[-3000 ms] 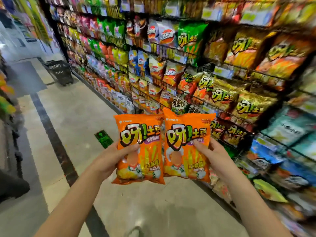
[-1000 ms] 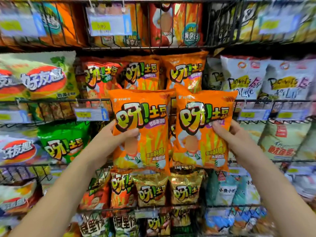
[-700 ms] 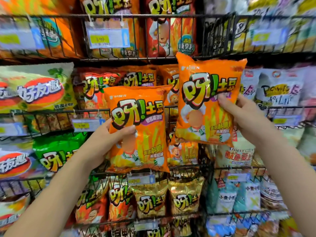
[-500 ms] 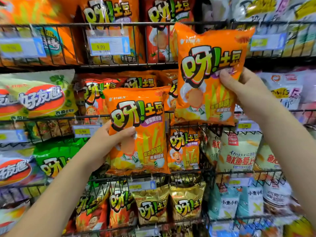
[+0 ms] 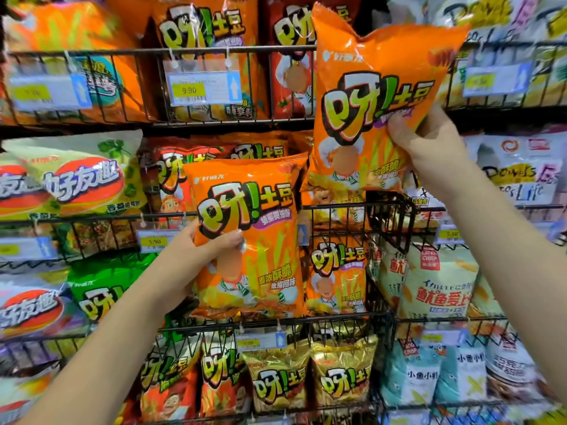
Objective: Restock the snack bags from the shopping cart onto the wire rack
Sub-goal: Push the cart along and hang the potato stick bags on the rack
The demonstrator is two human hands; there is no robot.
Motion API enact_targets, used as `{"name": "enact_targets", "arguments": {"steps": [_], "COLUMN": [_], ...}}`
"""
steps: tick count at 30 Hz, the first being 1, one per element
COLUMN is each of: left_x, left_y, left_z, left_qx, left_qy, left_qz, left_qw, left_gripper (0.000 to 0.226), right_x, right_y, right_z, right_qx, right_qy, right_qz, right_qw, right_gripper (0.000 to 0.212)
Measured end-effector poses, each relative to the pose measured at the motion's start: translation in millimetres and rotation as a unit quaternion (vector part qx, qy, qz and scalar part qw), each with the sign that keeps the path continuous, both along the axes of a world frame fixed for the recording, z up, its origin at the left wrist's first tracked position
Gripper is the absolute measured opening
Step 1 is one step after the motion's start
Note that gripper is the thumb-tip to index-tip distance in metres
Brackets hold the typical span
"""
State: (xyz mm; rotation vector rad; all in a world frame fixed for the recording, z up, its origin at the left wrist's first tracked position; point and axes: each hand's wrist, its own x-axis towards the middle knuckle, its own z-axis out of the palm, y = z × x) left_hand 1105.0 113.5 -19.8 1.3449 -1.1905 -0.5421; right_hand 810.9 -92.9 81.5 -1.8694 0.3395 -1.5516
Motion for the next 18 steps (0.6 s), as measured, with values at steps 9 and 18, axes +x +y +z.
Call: {"name": "enact_targets", "arguments": {"steps": [9, 18], "left_x": [0, -1], "left_y": [-3, -2], "left_z": [-2, -4], "left_qx": [-0.016, -0.031], "left_qy": [0.008, -0.006], "left_qz": [-0.011, -0.015], "left_qw": [1.0, 0.999], "left_gripper": [0.092, 0.08], "right_x": [3, -4], "right_y": [-27, -22], "right_z": [-22, -26], "right_qx": [-0.011, -0.044], "right_qy": [0.039, 0.075], "right_qz": [0.018, -0.017], "right_qw": [0.999, 0.996], "right_gripper": [0.044, 0.045]}}
